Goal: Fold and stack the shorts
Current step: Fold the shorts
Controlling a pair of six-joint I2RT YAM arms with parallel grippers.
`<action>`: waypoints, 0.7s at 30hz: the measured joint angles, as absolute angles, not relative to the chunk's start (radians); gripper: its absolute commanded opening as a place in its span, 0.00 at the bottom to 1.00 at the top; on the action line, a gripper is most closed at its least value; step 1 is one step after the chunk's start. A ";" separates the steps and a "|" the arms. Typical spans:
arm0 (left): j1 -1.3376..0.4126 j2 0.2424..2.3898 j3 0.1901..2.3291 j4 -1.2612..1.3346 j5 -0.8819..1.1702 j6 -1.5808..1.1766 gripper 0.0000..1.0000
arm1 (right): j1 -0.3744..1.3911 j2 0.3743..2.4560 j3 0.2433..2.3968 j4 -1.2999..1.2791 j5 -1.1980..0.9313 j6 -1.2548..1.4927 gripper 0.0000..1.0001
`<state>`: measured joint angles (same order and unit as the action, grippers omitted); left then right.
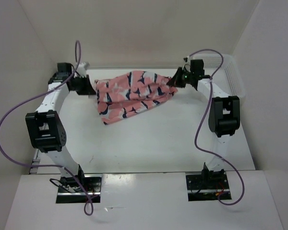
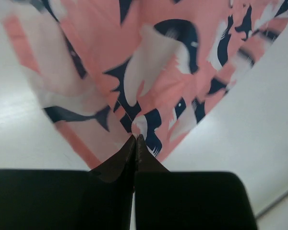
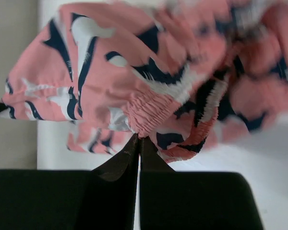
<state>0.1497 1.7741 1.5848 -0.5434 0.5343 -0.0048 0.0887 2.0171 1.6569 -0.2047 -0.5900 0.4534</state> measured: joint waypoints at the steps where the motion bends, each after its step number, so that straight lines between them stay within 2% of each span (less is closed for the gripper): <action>1: 0.144 1.778 1.509 -0.558 0.534 -0.005 0.00 | 0.084 2.023 1.588 -0.205 -0.590 0.451 0.00; 5: 0.131 1.798 1.370 -0.629 0.532 -0.005 0.00 | 0.046 2.068 1.512 -0.239 -0.599 0.450 0.00; 11: 0.139 1.788 1.437 -0.622 0.538 -0.005 0.01 | 0.024 2.043 1.510 -0.225 -0.611 0.436 0.00; 15: 0.139 1.765 1.428 -0.617 0.547 -0.004 0.13 | 0.030 2.003 1.468 -0.218 -0.613 0.418 0.00; 18: 0.139 1.763 1.370 -0.625 0.550 -0.003 0.30 | 0.030 1.982 1.422 -0.221 -0.613 0.403 0.00; 20: 0.139 1.772 1.324 -0.641 0.551 -0.004 0.45 | 0.030 1.979 1.395 -0.222 -0.613 0.395 0.00; 21: 0.139 1.779 1.303 -0.649 0.554 -0.006 0.47 | 0.030 1.979 1.383 -0.223 -0.613 0.392 0.00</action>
